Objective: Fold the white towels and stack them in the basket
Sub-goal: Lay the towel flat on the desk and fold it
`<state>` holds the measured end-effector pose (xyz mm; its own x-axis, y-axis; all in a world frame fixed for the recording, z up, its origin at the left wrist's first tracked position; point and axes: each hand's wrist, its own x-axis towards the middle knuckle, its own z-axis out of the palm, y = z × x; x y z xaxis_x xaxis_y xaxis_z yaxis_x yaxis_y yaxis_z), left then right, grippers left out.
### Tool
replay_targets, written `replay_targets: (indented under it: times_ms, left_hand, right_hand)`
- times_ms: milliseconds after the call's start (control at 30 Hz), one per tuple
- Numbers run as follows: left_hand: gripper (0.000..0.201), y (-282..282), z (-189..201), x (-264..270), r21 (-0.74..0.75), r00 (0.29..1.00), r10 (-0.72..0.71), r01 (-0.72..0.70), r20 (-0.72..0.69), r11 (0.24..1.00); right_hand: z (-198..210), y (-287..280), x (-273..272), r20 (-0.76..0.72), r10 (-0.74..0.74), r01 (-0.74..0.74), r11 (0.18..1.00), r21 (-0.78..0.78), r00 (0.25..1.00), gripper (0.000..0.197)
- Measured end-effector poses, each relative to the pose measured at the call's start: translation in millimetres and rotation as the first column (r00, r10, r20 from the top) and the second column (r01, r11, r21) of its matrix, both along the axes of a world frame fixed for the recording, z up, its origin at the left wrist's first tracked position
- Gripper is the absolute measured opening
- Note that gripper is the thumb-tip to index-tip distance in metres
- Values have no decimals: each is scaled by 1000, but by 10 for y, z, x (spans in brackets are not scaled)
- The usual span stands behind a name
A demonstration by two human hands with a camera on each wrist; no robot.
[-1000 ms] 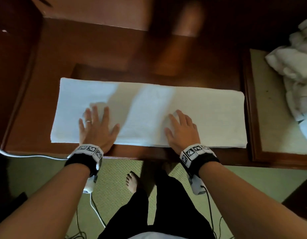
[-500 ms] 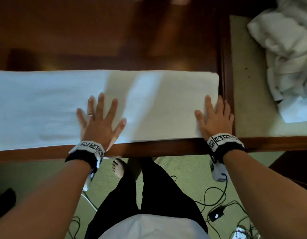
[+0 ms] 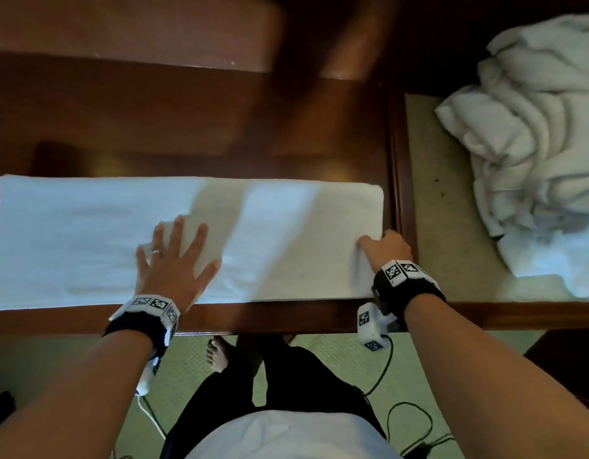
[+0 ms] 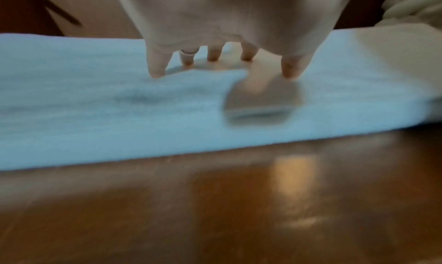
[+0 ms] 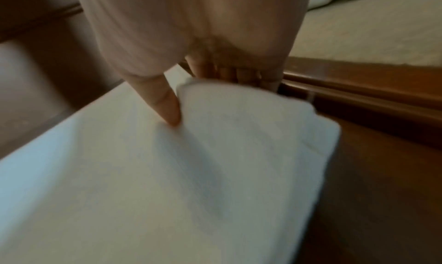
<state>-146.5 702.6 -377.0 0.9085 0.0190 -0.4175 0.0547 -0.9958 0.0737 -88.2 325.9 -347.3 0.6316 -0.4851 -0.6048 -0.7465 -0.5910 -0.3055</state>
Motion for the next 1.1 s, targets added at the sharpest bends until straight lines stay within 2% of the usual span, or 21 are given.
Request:
replay_targets:
  times_ms: [100,233,333,400,500,600,700,767,833,933,1033,1100]
  left_hand:
    - [86,-32,122,80,-8,997,21,-22,-77,1000]
    - [74,-85,199,152,-13,992,37,-39,-120,999]
    - [68,-98,296,232,-41,990,39,-45,-138,998]
    - [59,-79,371,256,-46,996,-30,27,-81,999]
    - [50,-14,460,265,-65,994,-103,106,41,992]
    - [54,130,502,226,1,992,-123,123,13,992]
    - [51,266,513,173,22,974,-226,226,-1,974]
    - [55,363,468,167,35,951,-309,308,25,951]
    - [60,430,523,194,15,929,-362,362,73,932]
    - [53,644,639,290,-48,937,-335,340,97,939]
    - [43,978,682,352,-76,949,-289,299,125,951]
    - [41,1175,697,376,-94,946,-283,300,160,949]
  right_hand:
    - [87,-29,89,-10,3,-1,991,132,1000,19]
    - [199,-49,231,31,0,-5,987,159,1000,18]
    - [367,-43,457,187,-20,-9,988,154,982,13]
    - [599,-52,720,326,20,-43,997,62,945,13]
    - [1048,-99,1155,526,197,-102,974,-203,827,20]
    - [1416,-81,1425,683,364,-147,923,-355,633,26]
    - [1632,96,1487,751,496,-139,861,-488,436,30]
    - [1687,277,1368,746,576,-152,814,-560,333,32]
    - [1681,522,1147,711,650,-220,759,-612,267,31]
    - [1491,1035,713,640,746,-372,655,-657,184,34]
    - [1057,1619,209,568,817,-492,538,-684,104,35]
    - [700,1985,-122,519,850,-577,470,-668,91,42]
